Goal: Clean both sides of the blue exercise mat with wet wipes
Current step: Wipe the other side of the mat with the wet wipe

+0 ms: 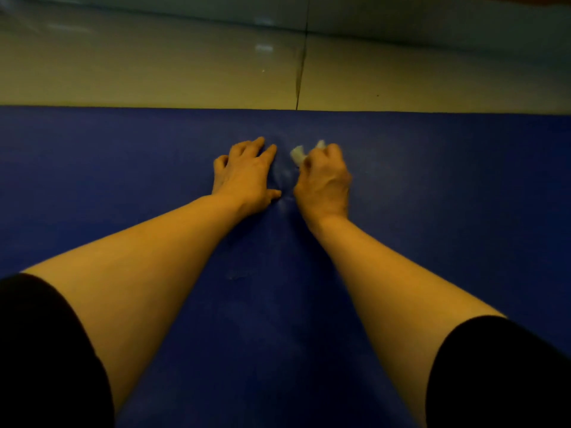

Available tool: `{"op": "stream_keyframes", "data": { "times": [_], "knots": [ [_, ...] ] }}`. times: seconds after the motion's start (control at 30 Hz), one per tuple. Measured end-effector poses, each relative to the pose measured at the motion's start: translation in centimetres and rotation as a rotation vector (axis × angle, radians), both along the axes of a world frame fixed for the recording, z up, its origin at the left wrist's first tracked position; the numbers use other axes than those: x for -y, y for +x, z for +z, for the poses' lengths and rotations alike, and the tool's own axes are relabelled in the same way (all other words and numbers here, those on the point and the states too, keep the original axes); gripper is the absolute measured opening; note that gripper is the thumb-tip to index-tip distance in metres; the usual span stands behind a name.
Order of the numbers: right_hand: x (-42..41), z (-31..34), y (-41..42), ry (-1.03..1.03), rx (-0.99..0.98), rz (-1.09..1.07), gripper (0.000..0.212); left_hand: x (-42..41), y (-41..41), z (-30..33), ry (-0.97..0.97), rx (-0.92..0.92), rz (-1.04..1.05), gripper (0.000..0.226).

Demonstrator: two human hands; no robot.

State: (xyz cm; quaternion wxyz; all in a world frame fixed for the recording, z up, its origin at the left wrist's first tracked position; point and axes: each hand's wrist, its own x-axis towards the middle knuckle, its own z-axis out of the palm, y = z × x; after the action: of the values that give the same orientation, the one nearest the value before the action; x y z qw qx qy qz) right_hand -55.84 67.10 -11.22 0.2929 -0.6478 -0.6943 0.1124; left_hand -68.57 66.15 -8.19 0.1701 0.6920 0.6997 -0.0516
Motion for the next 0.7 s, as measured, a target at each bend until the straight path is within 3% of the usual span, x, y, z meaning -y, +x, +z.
{"op": "stream_keyframes", "data": {
  "times": [0.07, 0.13, 0.3, 0.4, 0.5, 0.7],
  "knots": [
    [-0.4, 0.1, -0.4, -0.022, 0.017, 0.117, 0.023, -0.7, -0.2, 0.0, -0.061, 0.026, -0.005, 0.093],
    [-2.0, 0.5, 0.9, -0.064, 0.065, 0.101, 0.021, -1.2, -0.4, 0.2, -0.116, 0.048, 0.008, 0.099],
    [-4.2, 0.6, 3.3, -0.078, 0.065, -0.295, 0.025, -1.6, -0.6, 0.4, -0.116, 0.016, 0.014, 0.107],
    [-3.2, -0.1, -1.0, 0.017, -0.006, -0.045, 0.030, -2.0, -0.5, 0.5, -0.060, -0.036, 0.003, 0.104],
    [-3.0, -0.4, -2.6, 0.005, 0.060, 0.189, 0.025, -2.4, -0.6, 0.7, -0.016, -0.044, -0.013, 0.096],
    [-6.6, -0.4, 2.6, -0.033, 0.030, -0.221, 0.020, -2.7, -1.5, 0.4, -0.098, 0.045, -0.106, 0.113]
  ]
}}
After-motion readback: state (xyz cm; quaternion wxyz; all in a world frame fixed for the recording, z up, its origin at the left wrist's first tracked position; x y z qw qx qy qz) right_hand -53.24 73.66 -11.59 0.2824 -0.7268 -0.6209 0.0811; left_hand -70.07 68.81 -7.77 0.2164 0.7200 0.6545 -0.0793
